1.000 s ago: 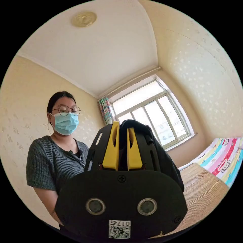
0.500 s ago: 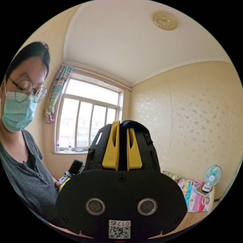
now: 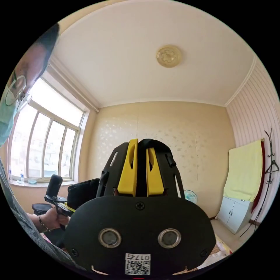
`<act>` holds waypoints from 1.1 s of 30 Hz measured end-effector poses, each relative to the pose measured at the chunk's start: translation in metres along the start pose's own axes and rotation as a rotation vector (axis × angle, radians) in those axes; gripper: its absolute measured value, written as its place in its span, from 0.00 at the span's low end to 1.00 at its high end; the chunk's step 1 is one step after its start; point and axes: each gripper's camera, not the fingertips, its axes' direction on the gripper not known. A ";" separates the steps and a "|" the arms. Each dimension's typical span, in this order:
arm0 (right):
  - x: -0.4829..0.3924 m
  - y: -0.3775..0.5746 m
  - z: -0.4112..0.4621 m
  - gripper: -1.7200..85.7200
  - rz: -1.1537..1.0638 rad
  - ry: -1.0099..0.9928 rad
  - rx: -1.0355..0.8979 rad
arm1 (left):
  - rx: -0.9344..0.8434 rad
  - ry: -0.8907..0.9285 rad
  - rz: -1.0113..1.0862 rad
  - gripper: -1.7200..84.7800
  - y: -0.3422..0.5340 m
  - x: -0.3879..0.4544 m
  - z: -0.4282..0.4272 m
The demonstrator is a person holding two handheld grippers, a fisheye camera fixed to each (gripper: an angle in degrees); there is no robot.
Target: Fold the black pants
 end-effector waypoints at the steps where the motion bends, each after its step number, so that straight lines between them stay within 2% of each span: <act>1: 0.021 -0.003 -0.009 0.02 0.032 0.019 0.059 | -0.007 0.034 0.027 0.09 -0.008 0.002 0.005; 3: 0.053 -0.007 -0.012 0.02 0.099 -0.005 0.134 | -0.048 0.135 0.093 0.09 -0.039 0.011 0.029; 5: 0.081 -0.021 0.005 0.02 0.145 -0.084 0.136 | -0.048 0.144 0.108 0.09 -0.057 0.014 0.042; 8: 0.112 -0.063 0.091 0.02 0.111 -0.301 -0.052 | 0.026 0.068 0.087 0.08 -0.083 0.006 0.031; 10: 0.129 -0.082 0.200 0.03 0.128 -0.644 -0.247 | 0.081 -0.047 0.038 0.08 -0.093 -0.008 0.009; 11: 0.131 -0.082 0.229 0.03 0.152 -0.730 -0.295 | 0.106 -0.125 0.006 0.08 -0.094 -0.018 -0.008; 13: 0.118 -0.063 0.344 0.05 0.231 -1.003 -0.506 | 0.131 -0.221 -0.039 0.08 -0.089 -0.038 -0.035; 14: 0.109 -0.054 0.370 0.05 0.232 -1.046 -0.562 | 0.139 -0.273 -0.086 0.08 -0.080 -0.055 -0.054; 16: 0.063 0.005 0.457 0.09 0.251 -1.124 -0.788 | 0.147 -0.348 -0.188 0.08 -0.055 -0.083 -0.085; 17: 0.051 0.026 0.476 0.09 0.263 -1.132 -0.855 | 0.150 -0.400 -0.282 0.08 -0.029 -0.105 -0.106; 19: 0.005 0.126 0.524 0.11 0.332 -1.208 -1.130 | 0.133 -0.490 -0.454 0.08 0.023 -0.138 -0.138; 20: -0.002 0.151 0.528 0.11 0.351 -1.248 -1.169 | 0.103 -0.569 -0.575 0.08 0.066 -0.158 -0.158; 22: -0.012 0.260 0.521 0.07 0.518 -1.402 -1.254 | 0.008 -0.716 -0.762 0.08 0.143 -0.183 -0.180; 24: -0.002 0.356 0.500 0.05 0.712 -1.454 -1.387 | -0.058 -0.842 -1.135 0.07 0.262 -0.199 -0.214; 26: 0.022 0.453 0.459 0.04 0.907 -1.397 -1.554 | -0.082 -0.882 -1.412 0.04 0.345 -0.189 -0.233; 28: 0.077 0.561 0.375 0.04 1.166 -1.133 -1.758 | -0.026 -0.857 -1.598 0.02 0.401 -0.163 -0.248; 29: 0.094 0.581 0.352 0.04 1.236 -1.050 -1.790 | 0.031 -0.818 -1.686 0.01 0.423 -0.144 -0.254; 30: 0.130 0.611 0.304 0.04 1.393 -0.874 -1.809 | 0.090 -0.781 -1.746 0.01 0.436 -0.126 -0.258; 31: 0.167 0.627 0.256 0.04 1.565 -0.682 -1.748 | 0.116 -0.772 -1.766 0.01 0.438 -0.117 -0.260; 32: 0.185 0.631 0.233 0.05 1.646 -0.587 -1.695 | 0.156 -0.773 -1.801 0.01 0.437 -0.101 -0.263; 33: 0.218 0.633 0.188 0.06 1.776 -0.395 -1.591 | 0.181 -0.780 -1.833 0.01 0.432 -0.090 -0.267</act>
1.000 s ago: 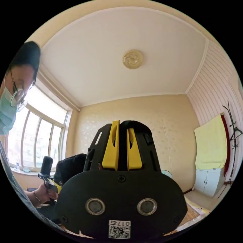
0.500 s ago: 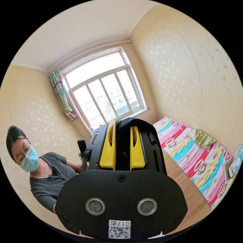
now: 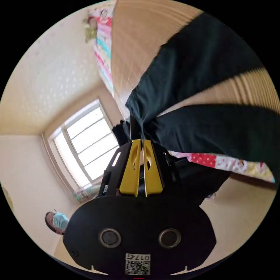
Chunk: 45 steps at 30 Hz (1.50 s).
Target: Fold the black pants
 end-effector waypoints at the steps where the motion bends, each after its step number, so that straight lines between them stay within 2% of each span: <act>1: 0.027 0.021 -0.034 0.07 0.101 -0.016 0.138 | 0.003 0.001 -0.015 0.01 0.003 0.002 -0.006; 4: 0.077 0.070 -0.084 0.12 0.314 -0.056 0.376 | 0.018 -0.011 -0.032 0.01 0.003 0.023 -0.034; 7: 0.100 0.085 -0.099 0.17 0.335 -0.180 0.467 | 0.027 -0.053 -0.035 0.01 -0.014 0.054 -0.063; 10: 0.090 0.084 -0.112 0.18 0.250 -0.193 0.580 | 0.020 -0.062 -0.024 0.01 -0.036 0.090 -0.087; 14: 0.074 0.068 -0.124 0.16 0.245 -0.231 0.621 | -0.003 -0.067 0.001 0.01 -0.069 0.144 -0.112; 16: 0.053 0.058 -0.137 0.09 0.245 -0.199 0.597 | -0.020 -0.069 0.015 0.01 -0.083 0.165 -0.120; 17: 0.043 0.056 -0.143 0.08 0.193 -0.201 0.597 | -0.027 -0.065 0.023 0.01 -0.093 0.177 -0.127; 19: -0.012 0.053 -0.167 0.06 -0.153 -0.256 0.527 | -0.029 -0.041 0.033 0.01 -0.105 0.194 -0.137; 22: -0.060 0.096 -0.204 0.06 -0.437 -0.257 0.534 | -0.025 0.028 0.065 0.01 -0.121 0.217 -0.151; 23: -0.060 0.107 -0.213 0.06 -0.430 -0.245 0.561 | -0.030 0.036 0.074 0.01 -0.127 0.225 -0.154; 26: -0.027 0.151 -0.257 0.06 -0.192 -0.104 0.730 | -0.073 0.056 0.086 0.02 -0.142 0.236 -0.149; 27: 0.001 0.165 -0.271 0.05 0.007 -0.035 0.774 | -0.097 0.075 0.078 0.04 -0.149 0.238 -0.145; 28: 0.033 0.188 -0.283 0.05 0.225 -0.055 0.845 | -0.111 0.083 0.072 0.05 -0.153 0.238 -0.142; 29: 0.047 0.201 -0.287 0.05 0.307 -0.103 0.886 | -0.140 0.091 0.057 0.07 -0.160 0.238 -0.135; 30: 0.068 0.230 -0.292 0.04 0.370 -0.238 0.975 | -0.161 0.089 0.045 0.08 -0.167 0.238 -0.130; 31: 0.082 0.257 -0.292 0.04 0.354 -0.386 1.073 | -0.171 0.084 0.042 0.09 -0.172 0.239 -0.127; 32: 0.087 0.268 -0.291 0.04 0.346 -0.451 1.108 | -0.190 0.071 0.040 0.10 -0.181 0.241 -0.120; 34: 0.104 0.295 -0.282 0.03 0.402 -0.638 1.089 | -0.229 0.048 0.043 0.12 -0.196 0.245 -0.107; 39: 0.099 0.337 -0.277 0.03 0.415 -0.680 0.962 | -0.326 -0.013 -0.019 0.18 -0.241 0.249 -0.063; 42: 0.087 0.362 -0.282 0.02 0.449 -0.679 0.908 | -0.244 0.015 -0.126 0.18 -0.260 0.244 -0.062; 45: 0.073 0.382 -0.296 0.02 0.391 -0.738 0.913 | -0.141 0.037 -0.239 0.18 -0.272 0.238 -0.070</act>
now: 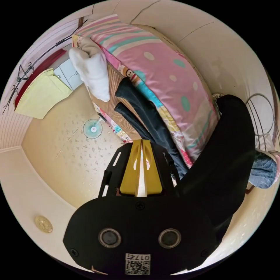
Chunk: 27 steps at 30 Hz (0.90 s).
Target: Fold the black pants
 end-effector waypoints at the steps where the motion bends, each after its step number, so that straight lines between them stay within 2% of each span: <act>1: -0.010 0.003 -0.005 0.02 -0.027 -0.024 -0.023 | 0.026 -0.008 -0.017 0.18 -0.001 0.000 -0.004; 3: -0.027 0.008 -0.012 0.02 -0.070 -0.022 -0.058 | 0.142 -0.065 -0.046 0.16 -0.001 0.003 -0.020; 4: -0.036 0.012 -0.018 0.02 -0.092 -0.003 -0.070 | 0.142 -0.059 -0.046 0.15 -0.002 0.003 -0.020; 6: -0.046 0.018 -0.029 0.02 -0.107 0.026 -0.065 | 0.036 0.068 -0.044 0.13 -0.015 -0.007 -0.007; 11: -0.052 0.027 -0.054 0.02 -0.118 -0.059 -0.039 | -0.032 0.273 -0.042 0.07 -0.014 -0.023 -0.014; 14: -0.044 0.027 -0.064 0.03 -0.084 -0.124 -0.023 | -0.012 0.289 -0.026 0.04 0.007 -0.010 -0.038; 17: -0.037 0.023 -0.067 0.03 -0.065 -0.195 -0.011 | 0.027 0.398 0.094 0.04 0.044 0.029 -0.067; 20: -0.035 0.015 -0.063 0.05 -0.056 -0.212 -0.007 | 0.050 0.393 0.265 0.04 0.085 0.080 -0.095; 23: -0.038 0.000 -0.049 0.08 -0.043 -0.107 -0.040 | 0.102 0.284 0.349 0.04 0.114 0.118 -0.122; 27: -0.050 -0.022 -0.022 0.12 -0.090 0.209 -0.074 | 0.159 0.201 0.309 0.03 0.130 0.128 -0.157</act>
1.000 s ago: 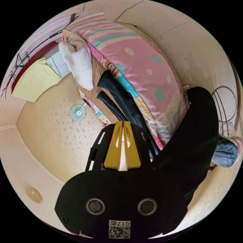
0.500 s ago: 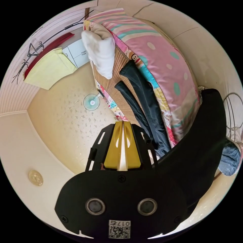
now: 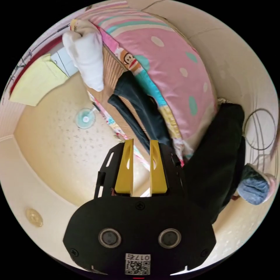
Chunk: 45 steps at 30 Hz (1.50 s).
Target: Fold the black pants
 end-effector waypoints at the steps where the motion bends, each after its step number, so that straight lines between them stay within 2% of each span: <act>1: -0.005 -0.006 0.007 0.13 -0.020 0.079 -0.003 | 0.002 -0.008 -0.011 0.03 0.001 0.001 -0.004; 6: -0.014 -0.030 0.044 0.15 -0.059 0.329 -0.056 | -0.024 -0.103 -0.027 0.04 0.018 0.019 -0.017; 12: -0.051 -0.030 0.082 0.06 -0.231 0.421 -0.133 | -0.004 -0.127 -0.076 0.03 0.038 0.030 -0.029; 16: -0.133 0.014 0.088 0.04 -0.422 0.345 0.023 | -0.041 -0.168 -0.054 0.03 0.037 0.047 -0.027; 19: -0.200 0.027 0.110 0.04 -0.491 0.436 0.120 | -0.060 -0.189 -0.032 0.03 0.023 0.067 -0.011; 23: -0.254 -0.001 0.174 0.03 -0.437 0.467 0.094 | -0.060 -0.186 -0.094 0.04 -0.026 0.086 0.036; 26: -0.280 -0.033 0.245 0.03 -0.373 0.572 0.087 | -0.050 -0.196 -0.062 0.07 -0.071 0.107 0.086; 28: -0.300 -0.042 0.280 0.03 -0.453 0.580 0.139 | 0.001 -0.156 0.012 0.10 -0.087 0.127 0.109; 29: -0.307 -0.041 0.285 0.03 -0.497 0.557 0.148 | 0.038 -0.080 0.085 0.09 -0.090 0.142 0.122; 31: -0.327 -0.033 0.312 0.03 -0.667 0.527 0.118 | 0.002 -0.001 0.151 0.08 -0.092 0.159 0.149; 32: -0.330 -0.032 0.323 0.03 -0.701 0.553 0.078 | -0.088 0.004 0.206 0.07 -0.090 0.170 0.174; 34: -0.328 -0.015 0.378 0.02 -0.920 0.756 -0.170 | -0.227 -0.086 0.320 0.07 -0.075 0.184 0.211; 35: -0.323 -0.007 0.391 0.02 -0.981 0.824 -0.223 | -0.312 -0.193 0.401 0.06 -0.057 0.188 0.236; 36: -0.304 0.005 0.416 0.02 -1.071 0.981 -0.317 | -0.399 -0.307 0.477 0.06 -0.036 0.188 0.261; 37: -0.275 0.012 0.439 0.02 -1.097 1.165 -0.428 | -0.448 -0.361 0.510 0.06 -0.026 0.185 0.273; 38: -0.258 0.013 0.449 0.02 -1.087 1.264 -0.488 | -0.551 -0.470 0.557 0.06 -0.006 0.176 0.298; 39: -0.217 0.011 0.464 0.02 -1.031 1.481 -0.603 | -0.649 -0.588 0.587 0.06 0.014 0.161 0.321; 40: -0.192 0.018 0.466 0.02 -1.068 1.578 -0.629 | -0.695 -0.650 0.599 0.05 0.024 0.151 0.331; 42: -0.182 0.035 0.455 0.02 -1.163 1.598 -0.546 | -0.788 -0.819 0.665 0.02 0.063 0.121 0.348; 45: -0.163 0.045 0.440 0.02 -1.165 1.671 -0.508 | -0.752 -0.803 0.649 0.02 0.086 0.105 0.333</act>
